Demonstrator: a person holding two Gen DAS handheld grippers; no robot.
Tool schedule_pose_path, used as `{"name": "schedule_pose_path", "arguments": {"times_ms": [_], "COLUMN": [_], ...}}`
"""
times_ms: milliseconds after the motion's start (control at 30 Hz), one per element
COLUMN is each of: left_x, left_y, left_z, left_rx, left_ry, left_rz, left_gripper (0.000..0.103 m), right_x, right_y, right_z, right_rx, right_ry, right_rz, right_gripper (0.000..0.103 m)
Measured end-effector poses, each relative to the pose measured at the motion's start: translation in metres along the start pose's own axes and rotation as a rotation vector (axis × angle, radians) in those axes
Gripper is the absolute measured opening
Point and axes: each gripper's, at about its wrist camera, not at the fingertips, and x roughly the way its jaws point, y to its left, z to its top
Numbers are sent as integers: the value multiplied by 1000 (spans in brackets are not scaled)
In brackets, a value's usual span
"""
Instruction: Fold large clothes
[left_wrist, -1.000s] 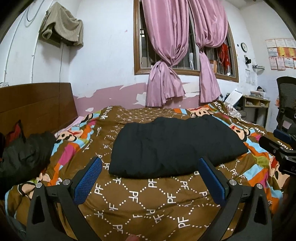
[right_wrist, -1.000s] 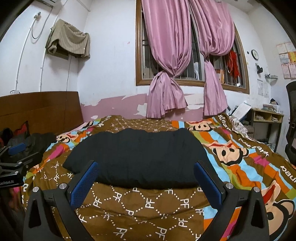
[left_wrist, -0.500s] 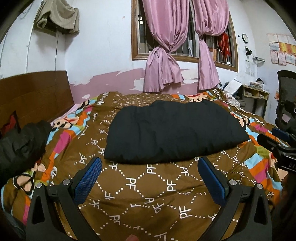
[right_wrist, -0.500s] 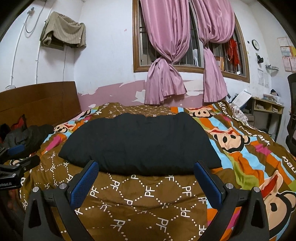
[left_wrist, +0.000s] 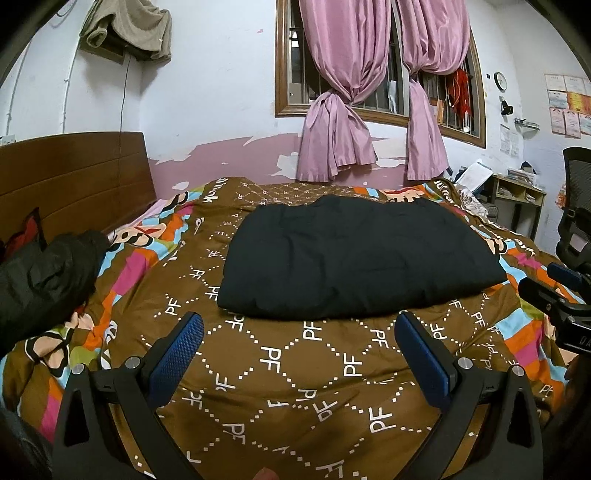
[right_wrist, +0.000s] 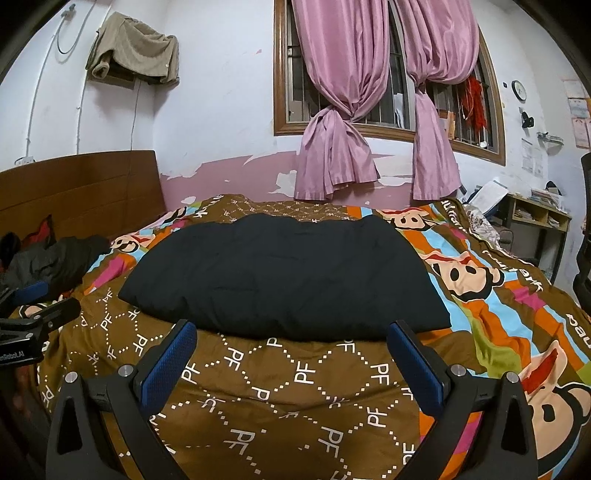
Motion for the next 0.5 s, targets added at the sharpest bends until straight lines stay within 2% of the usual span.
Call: {"name": "schedule_pose_path", "arguments": {"times_ms": [500], "left_x": [0], "left_y": [0], "left_z": [-2], "left_rx": [2], "left_ry": [-4], "left_rz": [1], "left_gripper": [101], "right_x": [0], "right_y": [1], "right_z": [0], "right_rx": [0], "right_ry": [0], "right_rz": [-1], "right_gripper": [103]}}
